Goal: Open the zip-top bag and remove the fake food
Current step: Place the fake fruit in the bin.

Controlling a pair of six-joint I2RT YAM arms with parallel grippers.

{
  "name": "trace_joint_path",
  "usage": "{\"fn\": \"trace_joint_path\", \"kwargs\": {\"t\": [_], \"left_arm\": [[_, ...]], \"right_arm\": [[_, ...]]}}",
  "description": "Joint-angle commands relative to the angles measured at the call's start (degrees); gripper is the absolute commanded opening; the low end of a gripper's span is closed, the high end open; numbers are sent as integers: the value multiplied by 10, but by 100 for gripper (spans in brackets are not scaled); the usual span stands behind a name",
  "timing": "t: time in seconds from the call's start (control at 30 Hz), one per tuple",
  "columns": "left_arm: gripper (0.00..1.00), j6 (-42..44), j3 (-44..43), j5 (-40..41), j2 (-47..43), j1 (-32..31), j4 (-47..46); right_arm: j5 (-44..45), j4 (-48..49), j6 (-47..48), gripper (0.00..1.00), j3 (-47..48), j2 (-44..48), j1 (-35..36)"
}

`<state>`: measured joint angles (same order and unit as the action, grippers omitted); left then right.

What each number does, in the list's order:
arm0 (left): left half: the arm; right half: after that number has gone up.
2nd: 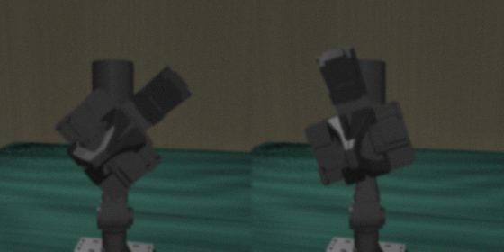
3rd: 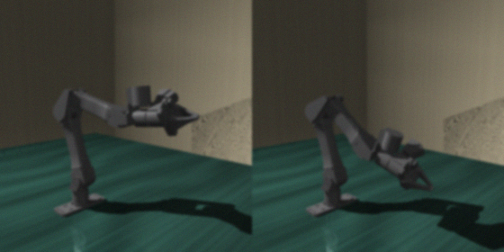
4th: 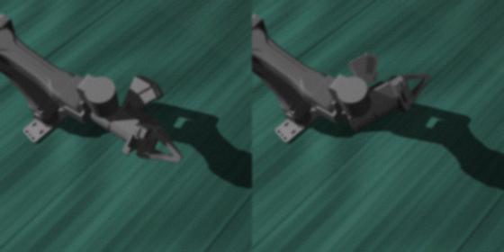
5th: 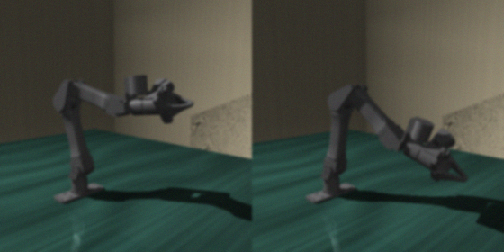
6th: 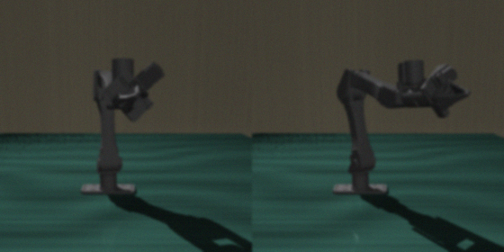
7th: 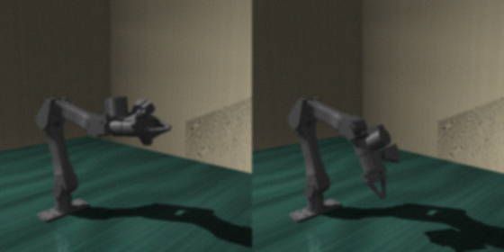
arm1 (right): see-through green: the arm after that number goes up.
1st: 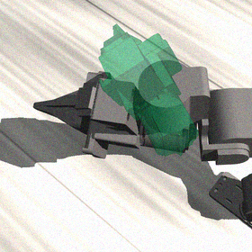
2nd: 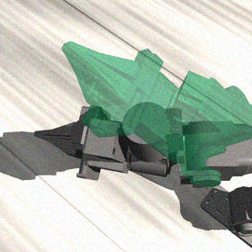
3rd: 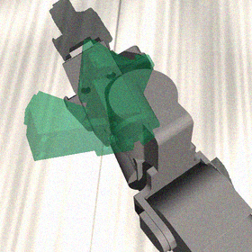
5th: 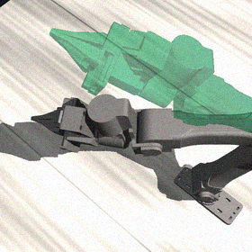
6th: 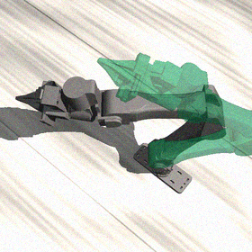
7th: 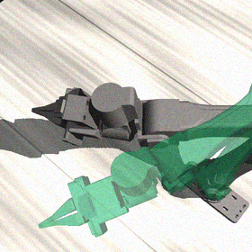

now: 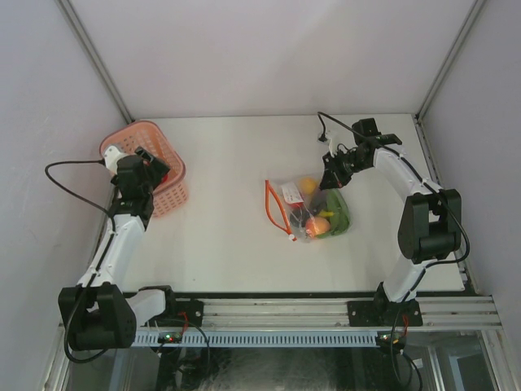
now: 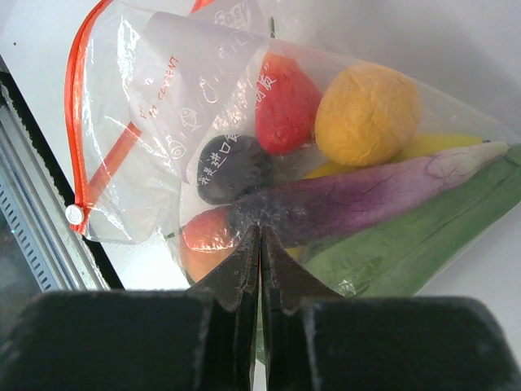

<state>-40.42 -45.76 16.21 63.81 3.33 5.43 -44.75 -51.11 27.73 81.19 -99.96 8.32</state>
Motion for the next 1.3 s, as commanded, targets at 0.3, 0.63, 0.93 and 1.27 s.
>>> {"fn": "trace_joint_path", "kwargs": {"t": [0.3, 0.63, 0.93, 1.27], "left_arm": [[100, -17, -40, 6, -1, 9, 3], [100, 1, -44, -6, -13, 8, 5], [100, 17, -43, -5, -35, 8, 6], [100, 44, -26, -32, -60, 8, -24]], "right_arm": [[-16, 6, 9, 0, 15, 23, -1], [-18, 5, 10, 0, 15, 24, -1], [-20, 5, 12, 0, 16, 26, -1], [-26, 3, 16, 0, 15, 26, 0]]}}
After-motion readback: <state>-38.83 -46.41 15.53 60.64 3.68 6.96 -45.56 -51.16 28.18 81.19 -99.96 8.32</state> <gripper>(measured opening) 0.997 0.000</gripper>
